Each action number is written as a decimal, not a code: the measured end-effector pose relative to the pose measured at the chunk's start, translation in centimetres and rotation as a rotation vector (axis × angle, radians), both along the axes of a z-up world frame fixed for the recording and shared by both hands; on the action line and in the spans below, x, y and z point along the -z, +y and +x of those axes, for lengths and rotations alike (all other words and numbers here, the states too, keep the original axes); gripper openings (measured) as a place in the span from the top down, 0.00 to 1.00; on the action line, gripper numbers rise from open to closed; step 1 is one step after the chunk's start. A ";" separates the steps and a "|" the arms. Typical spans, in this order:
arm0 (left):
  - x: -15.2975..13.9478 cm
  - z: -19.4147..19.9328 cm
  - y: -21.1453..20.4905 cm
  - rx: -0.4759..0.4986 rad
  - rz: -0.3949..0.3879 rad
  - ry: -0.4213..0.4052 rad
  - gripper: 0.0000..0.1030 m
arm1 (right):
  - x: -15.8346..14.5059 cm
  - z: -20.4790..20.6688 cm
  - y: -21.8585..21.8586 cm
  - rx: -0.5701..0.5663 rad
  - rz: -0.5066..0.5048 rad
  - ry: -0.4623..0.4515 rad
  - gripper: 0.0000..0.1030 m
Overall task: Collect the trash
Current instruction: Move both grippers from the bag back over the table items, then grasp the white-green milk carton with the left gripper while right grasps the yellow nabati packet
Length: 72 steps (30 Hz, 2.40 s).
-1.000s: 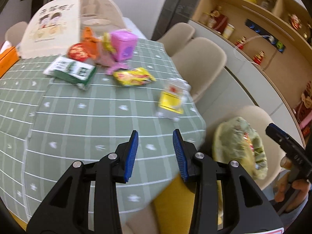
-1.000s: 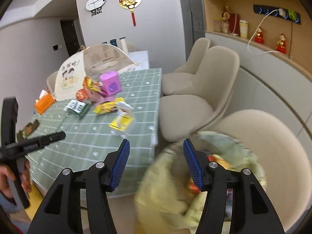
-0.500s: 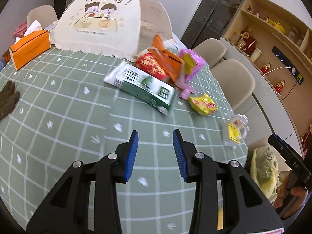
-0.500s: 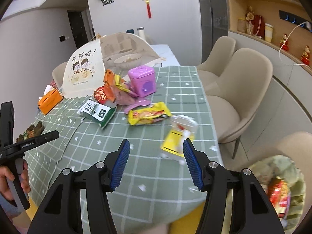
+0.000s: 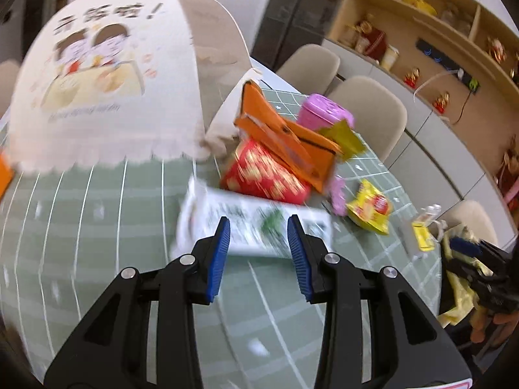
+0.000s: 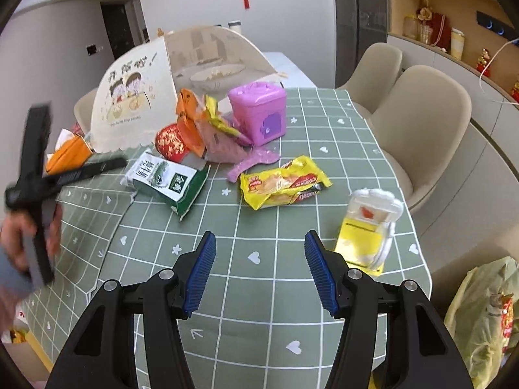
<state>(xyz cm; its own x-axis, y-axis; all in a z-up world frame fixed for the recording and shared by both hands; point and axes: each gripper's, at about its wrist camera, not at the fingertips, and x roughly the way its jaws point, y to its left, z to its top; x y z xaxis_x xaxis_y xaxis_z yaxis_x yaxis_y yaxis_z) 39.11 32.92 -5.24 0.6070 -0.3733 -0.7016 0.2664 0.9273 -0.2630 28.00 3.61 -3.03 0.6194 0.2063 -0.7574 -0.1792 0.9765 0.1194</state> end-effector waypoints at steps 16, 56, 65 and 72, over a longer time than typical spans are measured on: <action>3.6 -0.5 0.5 0.252 -0.045 0.204 0.66 | 2.7 0.5 0.5 0.075 0.029 0.093 0.48; 3.3 -1.5 -5.0 0.494 0.009 0.276 0.65 | 6.2 -2.3 -1.7 0.413 0.210 0.124 0.62; 3.8 -1.9 -4.3 0.320 0.031 0.284 0.65 | 7.7 0.5 -1.4 0.559 0.276 0.148 0.62; 2.9 -2.0 -3.2 0.251 0.024 0.260 0.65 | 6.4 3.0 0.0 0.490 0.204 0.121 0.62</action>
